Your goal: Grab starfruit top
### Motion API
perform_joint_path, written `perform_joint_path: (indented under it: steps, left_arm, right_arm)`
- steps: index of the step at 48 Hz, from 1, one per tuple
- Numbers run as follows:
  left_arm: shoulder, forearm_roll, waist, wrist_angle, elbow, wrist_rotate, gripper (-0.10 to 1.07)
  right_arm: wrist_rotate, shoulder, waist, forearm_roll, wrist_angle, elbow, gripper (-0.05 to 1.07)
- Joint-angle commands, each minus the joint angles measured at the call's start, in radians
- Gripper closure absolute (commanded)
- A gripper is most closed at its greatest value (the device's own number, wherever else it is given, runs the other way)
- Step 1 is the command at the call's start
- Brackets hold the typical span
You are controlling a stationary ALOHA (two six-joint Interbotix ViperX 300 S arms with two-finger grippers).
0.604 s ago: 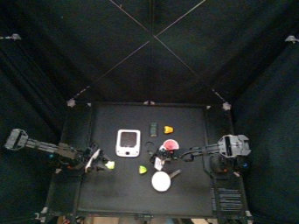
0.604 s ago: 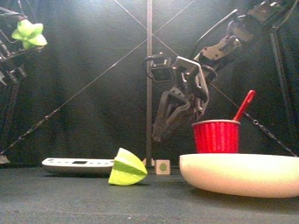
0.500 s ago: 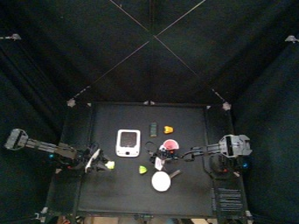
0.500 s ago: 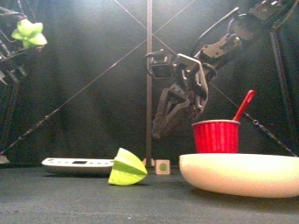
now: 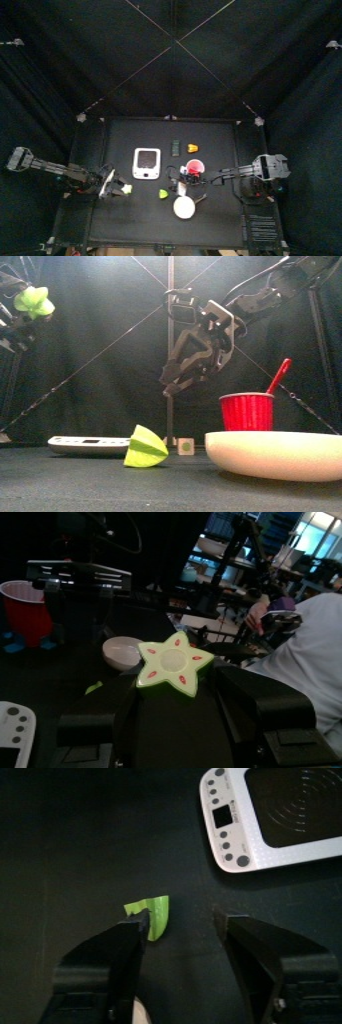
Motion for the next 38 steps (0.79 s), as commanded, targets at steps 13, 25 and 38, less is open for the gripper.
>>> perform_joint_path:
  steps: [13,25,38]
  left_arm:
    - [0.034,-0.048,0.006,0.037,-0.018,0.034,0.43]
    - [0.034,-0.083,0.025,0.071,-0.018,0.035,0.43]
    - [0.034,-0.083,0.051,0.083,-0.020,0.035,0.43]
  right_arm:
    - [-0.002,0.063,0.028,-0.011,-0.028,-0.049,-0.02]
    - [-0.002,0.149,0.058,-0.074,-0.006,-0.097,-0.02]
    - [0.002,0.218,0.084,-0.092,0.060,-0.146,-0.02]
